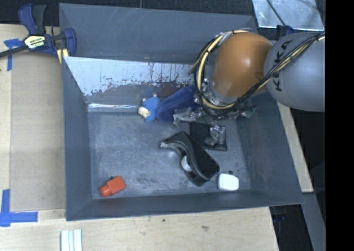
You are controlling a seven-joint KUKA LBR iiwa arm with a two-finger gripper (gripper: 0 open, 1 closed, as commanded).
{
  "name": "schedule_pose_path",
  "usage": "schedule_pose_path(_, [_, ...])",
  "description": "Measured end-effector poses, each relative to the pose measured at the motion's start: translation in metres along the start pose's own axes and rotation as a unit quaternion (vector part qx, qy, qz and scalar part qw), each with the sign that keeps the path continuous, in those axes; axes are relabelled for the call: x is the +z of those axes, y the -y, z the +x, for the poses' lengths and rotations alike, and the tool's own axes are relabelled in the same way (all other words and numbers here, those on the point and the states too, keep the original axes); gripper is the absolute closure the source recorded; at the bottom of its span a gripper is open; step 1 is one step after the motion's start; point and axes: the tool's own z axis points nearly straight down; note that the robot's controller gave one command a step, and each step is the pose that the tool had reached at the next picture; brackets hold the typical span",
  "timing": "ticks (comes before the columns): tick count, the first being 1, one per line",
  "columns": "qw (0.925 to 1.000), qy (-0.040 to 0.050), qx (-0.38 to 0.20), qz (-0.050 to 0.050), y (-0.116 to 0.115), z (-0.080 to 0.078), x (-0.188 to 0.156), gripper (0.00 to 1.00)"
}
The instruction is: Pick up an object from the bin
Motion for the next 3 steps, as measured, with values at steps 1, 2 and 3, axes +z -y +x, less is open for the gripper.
schedule_pose_path(1, [1.0,0.0003,0.001,0.0,0.0,0.0,0.0,1.0])
schedule_pose_path(2, [1.0,0.0027,0.007,0.004,-0.01,0.018,-0.1,1.0])
schedule_pose_path(3, [0.9998,0.0027,0.021,0.005,-0.007,0.053,-0.201,1.0])
